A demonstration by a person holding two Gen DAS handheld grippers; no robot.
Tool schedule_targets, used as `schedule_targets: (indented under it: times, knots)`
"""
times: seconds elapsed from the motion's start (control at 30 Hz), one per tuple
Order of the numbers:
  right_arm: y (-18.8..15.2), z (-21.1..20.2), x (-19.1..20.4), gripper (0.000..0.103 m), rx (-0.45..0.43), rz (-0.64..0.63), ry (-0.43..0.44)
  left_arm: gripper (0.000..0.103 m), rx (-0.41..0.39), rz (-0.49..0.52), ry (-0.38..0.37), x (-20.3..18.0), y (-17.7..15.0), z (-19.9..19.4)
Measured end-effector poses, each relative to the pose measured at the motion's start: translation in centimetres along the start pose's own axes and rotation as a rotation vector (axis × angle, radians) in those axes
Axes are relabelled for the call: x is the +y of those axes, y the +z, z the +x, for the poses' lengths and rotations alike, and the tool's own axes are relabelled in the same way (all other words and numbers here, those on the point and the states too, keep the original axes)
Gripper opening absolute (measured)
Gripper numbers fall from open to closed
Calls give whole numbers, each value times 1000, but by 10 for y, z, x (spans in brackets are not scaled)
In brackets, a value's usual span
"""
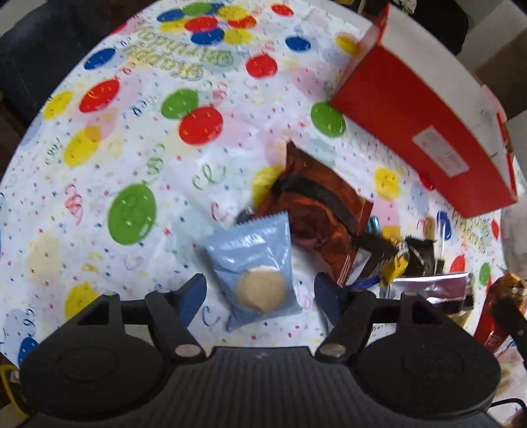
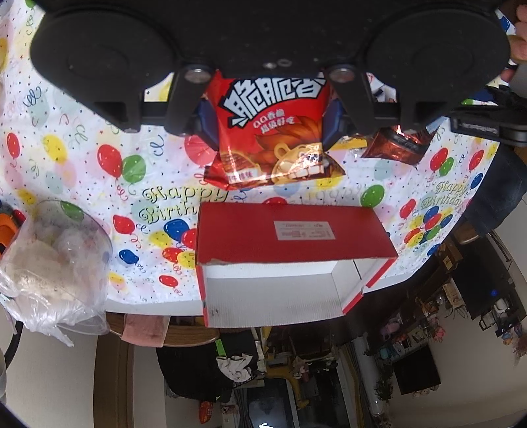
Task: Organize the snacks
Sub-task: 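Carry both packets into the red box and open both grippers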
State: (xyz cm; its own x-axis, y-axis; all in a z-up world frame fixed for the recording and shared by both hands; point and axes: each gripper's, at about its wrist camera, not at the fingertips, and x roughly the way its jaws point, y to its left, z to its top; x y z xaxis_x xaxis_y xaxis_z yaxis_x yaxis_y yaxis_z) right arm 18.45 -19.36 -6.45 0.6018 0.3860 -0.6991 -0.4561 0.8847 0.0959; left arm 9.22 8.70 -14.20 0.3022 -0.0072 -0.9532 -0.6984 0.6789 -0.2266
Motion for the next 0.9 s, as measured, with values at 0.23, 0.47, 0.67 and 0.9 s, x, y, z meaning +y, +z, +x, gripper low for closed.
schedule_targets:
  times: [0.23,0.47,0.67,0.9]
  knots:
    - [-6,3,-5,61,20,-4,-12,72,6,-27,66,-9,0,20]
    - [-9,2,-9,61,24,-8,-18,49,-4,-16,105,-12,-1,25]
    - [-9,2,-11,61,26,-5,-21,48,-18,-13,76,-8,-3,23]
    - [-9,0,-10,61,23,-7,-22,48,2,-7,-6,2,-9,4]
